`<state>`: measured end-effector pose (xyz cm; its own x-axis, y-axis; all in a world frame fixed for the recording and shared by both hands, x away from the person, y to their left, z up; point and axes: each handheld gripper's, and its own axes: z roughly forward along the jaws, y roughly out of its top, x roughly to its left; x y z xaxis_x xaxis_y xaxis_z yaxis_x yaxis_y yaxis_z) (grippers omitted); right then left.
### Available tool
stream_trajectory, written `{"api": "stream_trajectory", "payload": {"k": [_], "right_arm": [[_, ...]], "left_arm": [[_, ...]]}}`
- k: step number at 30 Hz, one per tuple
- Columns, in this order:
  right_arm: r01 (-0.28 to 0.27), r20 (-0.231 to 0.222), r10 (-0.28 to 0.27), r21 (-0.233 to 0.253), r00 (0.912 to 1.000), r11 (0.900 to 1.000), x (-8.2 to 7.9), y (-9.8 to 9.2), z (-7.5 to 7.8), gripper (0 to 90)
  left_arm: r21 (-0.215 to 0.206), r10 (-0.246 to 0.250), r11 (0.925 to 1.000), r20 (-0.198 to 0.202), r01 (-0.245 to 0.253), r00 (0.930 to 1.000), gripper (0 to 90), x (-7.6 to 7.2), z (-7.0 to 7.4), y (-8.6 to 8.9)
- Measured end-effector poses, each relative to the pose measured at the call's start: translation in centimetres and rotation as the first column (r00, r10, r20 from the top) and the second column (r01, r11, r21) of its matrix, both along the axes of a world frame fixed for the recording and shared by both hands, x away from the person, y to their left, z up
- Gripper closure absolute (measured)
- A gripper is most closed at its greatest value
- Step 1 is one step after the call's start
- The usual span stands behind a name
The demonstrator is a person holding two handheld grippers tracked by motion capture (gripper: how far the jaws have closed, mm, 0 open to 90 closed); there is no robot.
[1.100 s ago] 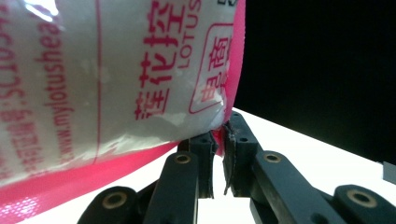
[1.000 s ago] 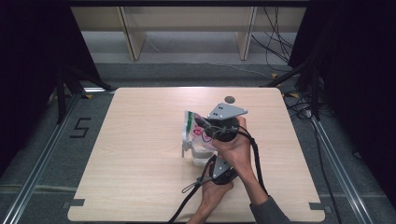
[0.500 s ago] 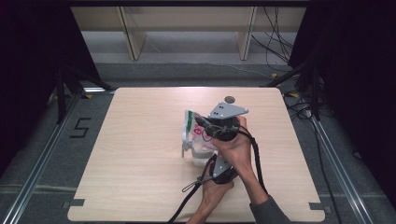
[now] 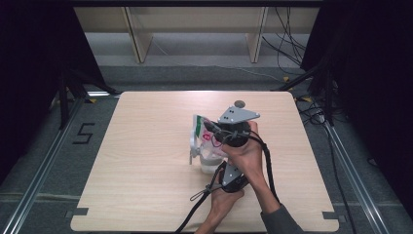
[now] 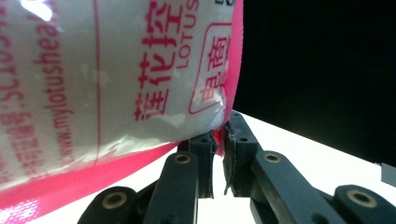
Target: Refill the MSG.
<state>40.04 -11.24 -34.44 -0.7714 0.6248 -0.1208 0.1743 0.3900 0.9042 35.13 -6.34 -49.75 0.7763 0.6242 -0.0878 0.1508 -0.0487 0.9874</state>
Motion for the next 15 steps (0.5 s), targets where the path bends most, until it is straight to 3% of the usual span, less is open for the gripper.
{"api": "stream_trajectory", "payload": {"k": [8, 15], "right_arm": [[-0.001, 0.003, 0.001, 0.003, 1.0, 1.0, -0.02, -0.01, 0.05, 88.0], [-0.006, -0.003, 0.006, 0.01, 1.0, 1.0, -0.01, -0.08, 0.09, 88.1]], "left_arm": [[-0.013, 0.003, 0.9999, 0.009, -0.003, 1.0, 82.6, -0.05, -0.04, -0.09], [0.003, -0.001, 1.0, 0.002, 0.001, 1.0, 82.5, -0.1, 0.03, 0.05]]}}
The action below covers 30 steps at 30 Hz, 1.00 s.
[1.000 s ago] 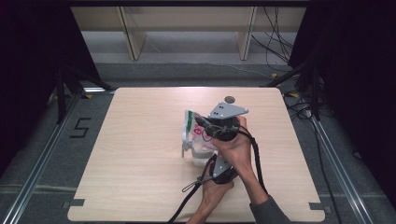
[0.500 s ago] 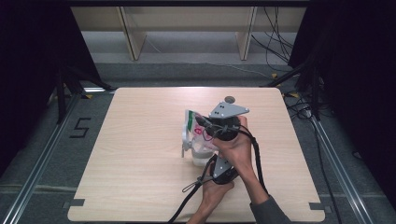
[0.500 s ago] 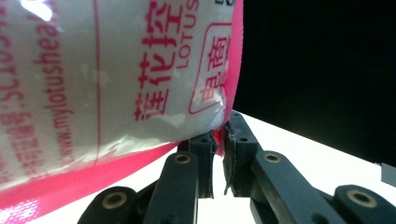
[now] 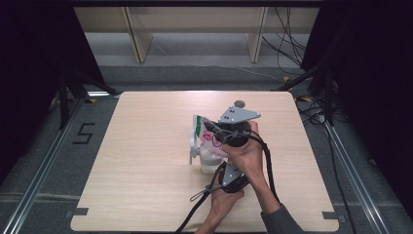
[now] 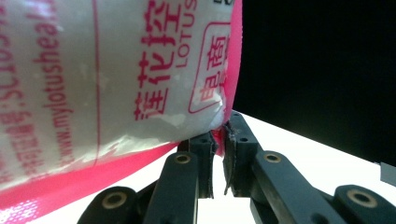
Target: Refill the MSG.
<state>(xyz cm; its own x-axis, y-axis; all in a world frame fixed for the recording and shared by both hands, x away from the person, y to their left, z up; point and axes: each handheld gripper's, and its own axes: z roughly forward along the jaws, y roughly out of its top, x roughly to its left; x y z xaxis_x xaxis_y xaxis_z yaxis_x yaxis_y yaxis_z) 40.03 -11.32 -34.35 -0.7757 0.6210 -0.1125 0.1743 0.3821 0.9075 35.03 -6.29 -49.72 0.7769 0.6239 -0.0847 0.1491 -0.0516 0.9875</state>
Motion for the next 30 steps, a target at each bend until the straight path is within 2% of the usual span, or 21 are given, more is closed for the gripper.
{"api": "stream_trajectory", "payload": {"k": [5, 6, 13, 30], "right_arm": [[-0.003, -0.004, 0.003, -0.001, 1.0, 1.0, -0.01, -0.03, 0.03, 88.2], [-0.007, -0.021, 0.007, -0.002, 0.9998, 1.0, -0.09, -0.02, 0.06, 88.2], [-0.01, -0.021, 0.01, 0.001, 0.9997, 1.0, -0.08, -0.02, 0.09, 88.2], [-0.012, -0.019, 0.012, -0.001, 0.9997, 1.0, -0.11, 0.04, 0.15, 88.2]], "left_arm": [[-0.002, 0.001, 1.0, 0.0, -0.001, 1.0, 82.5, -0.02, 0.01, 0.01], [-0.003, 0.002, 1.0, 0.002, -0.002, 1.0, 82.5, -0.01, -0.01, 0.0], [-0.013, 0.015, 0.9998, 0.009, -0.015, 0.9998, 82.5, -0.01, -0.06, -0.09], [-0.009, 0.016, 0.9998, 0.011, -0.016, 0.9998, 82.5, 0.04, -0.01, -0.04]]}}
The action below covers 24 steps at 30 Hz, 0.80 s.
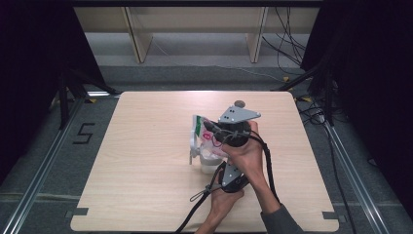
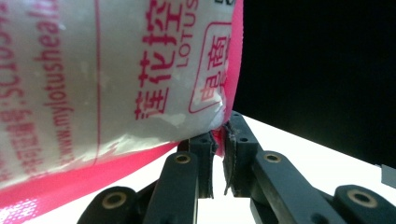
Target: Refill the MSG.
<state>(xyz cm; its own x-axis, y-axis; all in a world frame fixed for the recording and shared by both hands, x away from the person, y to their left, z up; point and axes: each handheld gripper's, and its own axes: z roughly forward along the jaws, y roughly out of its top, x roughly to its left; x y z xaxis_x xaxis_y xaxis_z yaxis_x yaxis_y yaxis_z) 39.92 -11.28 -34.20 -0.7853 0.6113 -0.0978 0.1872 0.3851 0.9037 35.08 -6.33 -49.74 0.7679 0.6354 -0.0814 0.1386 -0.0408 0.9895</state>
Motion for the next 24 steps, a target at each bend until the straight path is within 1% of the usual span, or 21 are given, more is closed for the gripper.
{"api": "stream_trajectory", "payload": {"k": [5, 6, 7, 8, 9, 10, 11, 12, 14, 15, 17, 18, 20, 22, 23, 24], "right_arm": [[-0.001, 0.003, 0.001, 0.0, 1.0, 1.0, 0.01, 0.07, -0.01, 88.2], [-0.001, 0.034, 0.001, -0.009, 0.9994, 1.0, 0.11, 0.03, 0.0, 88.2], [0.0, 0.014, 0.0, -0.003, 0.9999, 1.0, 0.02, 0.09, 0.0, 88.2], [0.004, 0.015, -0.004, 0.001, 0.9999, 1.0, -0.02, 0.12, 0.0, 88.2], [0.013, -0.01, -0.013, 0.009, 0.9999, 1.0, -0.17, 0.12, 0.04, 88.1], [0.011, -0.008, -0.011, 0.002, 0.9999, 1.0, -0.15, 0.07, 0.09, 88.1], [0.011, 0.0, -0.011, 0.003, 0.9999, 1.0, -0.12, 0.06, 0.1, 88.2], [0.012, 0.011, -0.012, -0.001, 0.9999, 1.0, -0.09, 0.04, 0.12, 88.1], [0.01, 0.012, -0.01, 0.0, 0.9999, 1.0, -0.1, 0.06, 0.15, 88.1], [0.012, -0.002, -0.012, 0.005, 0.9999, 1.0, -0.22, 0.12, 0.16, 88.2], [0.011, -0.002, -0.011, 0.007, 0.9999, 1.0, -0.23, 0.13, 0.19, 88.1], [-0.002, 0.018, 0.002, -0.003, 0.9998, 1.0, -0.07, 0.1, 0.23, 88.1], [0.0, 0.01, 0.0, 0.001, 1.0, 1.0, -0.12, 0.15, 0.22, 88.1], [0.004, 0.014, -0.004, 0.003, 0.9999, 1.0, -0.14, 0.18, 0.24, 88.1], [0.006, 0.025, -0.006, -0.001, 0.9997, 1.0, -0.11, 0.15, 0.26, 88.1], [-0.002, 0.008, 0.002, -0.005, 1.0, 1.0, -0.15, 0.16, 0.3, 88.1]], "left_arm": [[-0.005, 0.0, 1.0, -0.001, 0.0, 1.0, 82.5, 0.01, 0.03, -0.03], [-0.006, 0.0, 1.0, -0.002, 0.0, 1.0, 82.5, 0.01, 0.04, -0.04], [-0.006, 0.0, 1.0, -0.001, 0.0, 1.0, 82.5, 0.0, 0.07, -0.03], [-0.01, 0.0, 1.0, -0.002, 0.0, 1.0, 82.5, 0.0, 0.08, -0.07], [0.004, -0.012, 0.9999, -0.007, 0.013, 0.9999, 82.5, 0.03, 0.16, 0.06], [0.003, -0.013, 0.9999, -0.005, 0.013, 0.9999, 82.5, 0.03, 0.18, 0.07], [-0.005, -0.001, 1.0, 0.001, 0.001, 1.0, 82.5, 0.02, 0.14, -0.05], [-0.002, -0.002, 1.0, 0.002, 0.002, 1.0, 82.5, 0.04, 0.16, -0.02], [0.002, -0.012, 0.9999, -0.003, 0.012, 0.9999, 82.5, 0.08, 0.21, 0.1], [0.002, -0.012, 0.9999, -0.003, 0.012, 0.9999, 82.6, 0.09, 0.23, 0.09], [-0.003, -0.011, 0.9999, -0.005, 0.011, 0.9999, 82.6, 0.09, 0.27, 0.05], [-0.002, -0.012, 0.9999, -0.005, 0.012, 0.9999, 82.5, 0.11, 0.29, 0.04], [0.006, -0.012, 0.9999, 0.0, 0.012, 0.9999, 82.5, 0.15, 0.36, 0.06], [0.006, -0.012, 0.9999, 0.001, 0.012, 0.9999, 82.5, 0.17, 0.41, 0.02], [-0.003, 0.001, 1.0, 0.007, -0.001, 1.0, 82.5, 0.17, 0.39, -0.16], [-0.003, 0.0, 1.0, 0.005, 0.0, 1.0, 82.5, 0.17, 0.41, -0.15]]}}
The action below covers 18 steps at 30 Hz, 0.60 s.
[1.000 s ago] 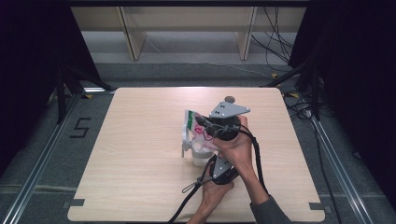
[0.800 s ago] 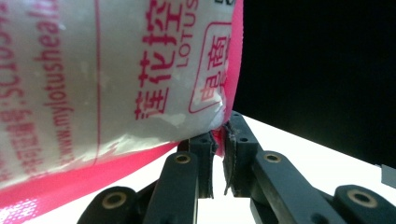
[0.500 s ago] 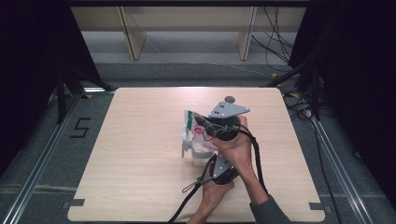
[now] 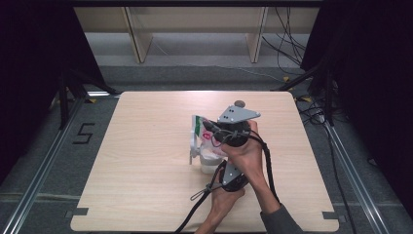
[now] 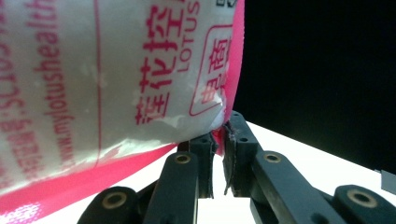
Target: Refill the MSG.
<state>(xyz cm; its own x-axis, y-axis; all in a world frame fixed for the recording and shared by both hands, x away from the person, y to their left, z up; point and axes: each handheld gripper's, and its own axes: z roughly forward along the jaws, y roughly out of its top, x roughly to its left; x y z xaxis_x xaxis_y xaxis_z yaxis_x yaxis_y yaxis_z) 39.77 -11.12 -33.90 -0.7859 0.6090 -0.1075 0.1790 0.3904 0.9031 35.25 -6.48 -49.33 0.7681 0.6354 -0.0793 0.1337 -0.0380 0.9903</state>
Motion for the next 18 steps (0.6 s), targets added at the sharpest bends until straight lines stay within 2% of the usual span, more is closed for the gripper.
{"api": "stream_trajectory", "payload": {"k": [3, 5, 6, 9, 18], "right_arm": [[-0.004, -0.001, 0.004, 0.001, 1.0, 1.0, -0.02, 0.03, 0.01, 88.2], [0.006, 0.005, -0.006, 0.004, 1.0, 1.0, 0.0, 0.04, -0.01, 88.2], [0.01, 0.028, -0.01, 0.001, 0.9996, 1.0, 0.08, -0.02, 0.01, 88.2], [0.006, 0.002, -0.006, 0.005, 1.0, 1.0, -0.03, 0.01, 0.06, 88.2], [-0.008, 0.001, 0.008, 0.007, 1.0, 1.0, 0.04, 0.1, 0.05, 88.2]], "left_arm": [[0.005, -0.012, 0.9999, -0.005, 0.012, 0.9999, 82.5, 0.02, 0.06, 0.07], [0.001, -0.001, 1.0, 0.001, 0.001, 1.0, 82.5, 0.01, 0.03, -0.01], [0.0, -0.001, 1.0, 0.002, 0.001, 1.0, 82.5, 0.0, 0.02, -0.02], [0.001, 0.0, 1.0, 0.004, 0.0, 1.0, 82.5, 0.0, 0.04, -0.01], [0.006, -0.011, 0.9999, -0.004, 0.011, 0.9999, 82.5, 0.07, 0.1, 0.12]]}}
